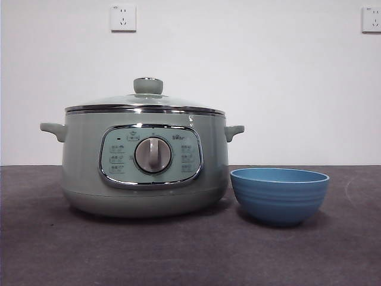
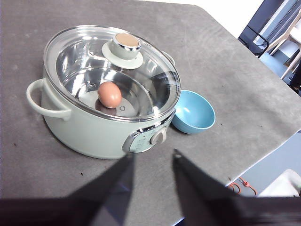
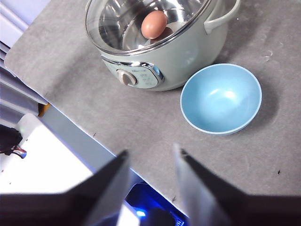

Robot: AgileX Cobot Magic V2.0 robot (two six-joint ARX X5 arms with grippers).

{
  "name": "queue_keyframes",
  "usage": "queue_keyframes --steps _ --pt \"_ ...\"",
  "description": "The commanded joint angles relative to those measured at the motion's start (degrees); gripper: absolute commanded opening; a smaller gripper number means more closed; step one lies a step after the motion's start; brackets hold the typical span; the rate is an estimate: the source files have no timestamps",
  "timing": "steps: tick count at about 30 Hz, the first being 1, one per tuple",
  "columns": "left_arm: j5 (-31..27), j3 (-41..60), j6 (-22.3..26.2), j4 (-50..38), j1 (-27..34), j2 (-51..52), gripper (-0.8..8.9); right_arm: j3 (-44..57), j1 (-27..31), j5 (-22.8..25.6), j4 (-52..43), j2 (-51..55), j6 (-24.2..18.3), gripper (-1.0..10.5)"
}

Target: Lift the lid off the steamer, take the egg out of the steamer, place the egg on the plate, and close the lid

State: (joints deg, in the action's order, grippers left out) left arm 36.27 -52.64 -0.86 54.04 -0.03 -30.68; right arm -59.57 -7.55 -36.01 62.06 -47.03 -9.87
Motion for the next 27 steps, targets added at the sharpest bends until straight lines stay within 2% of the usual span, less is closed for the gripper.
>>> queue_keyframes --steps 1,12,18,27 --pt "0.3 -0.1 0.9 -0.7 0.1 0.0 5.11 -0.4 -0.1 -0.1 -0.3 0.0 0.0 5.7" --pt "0.4 -0.4 0.4 -7.3 -0.3 -5.6 5.11 -0.4 -0.1 -0.1 -0.9 0.0 0.0 5.7" --pt "-0.4 -1.9 0.2 -14.4 -4.5 -13.1 5.11 -0.4 -0.1 -0.1 -2.3 0.0 1.2 5.7" --pt "-9.9 -9.1 -0.2 -24.3 -15.0 -27.7 5.11 -0.4 -0.1 -0.1 -3.3 0.0 1.5 5.7"
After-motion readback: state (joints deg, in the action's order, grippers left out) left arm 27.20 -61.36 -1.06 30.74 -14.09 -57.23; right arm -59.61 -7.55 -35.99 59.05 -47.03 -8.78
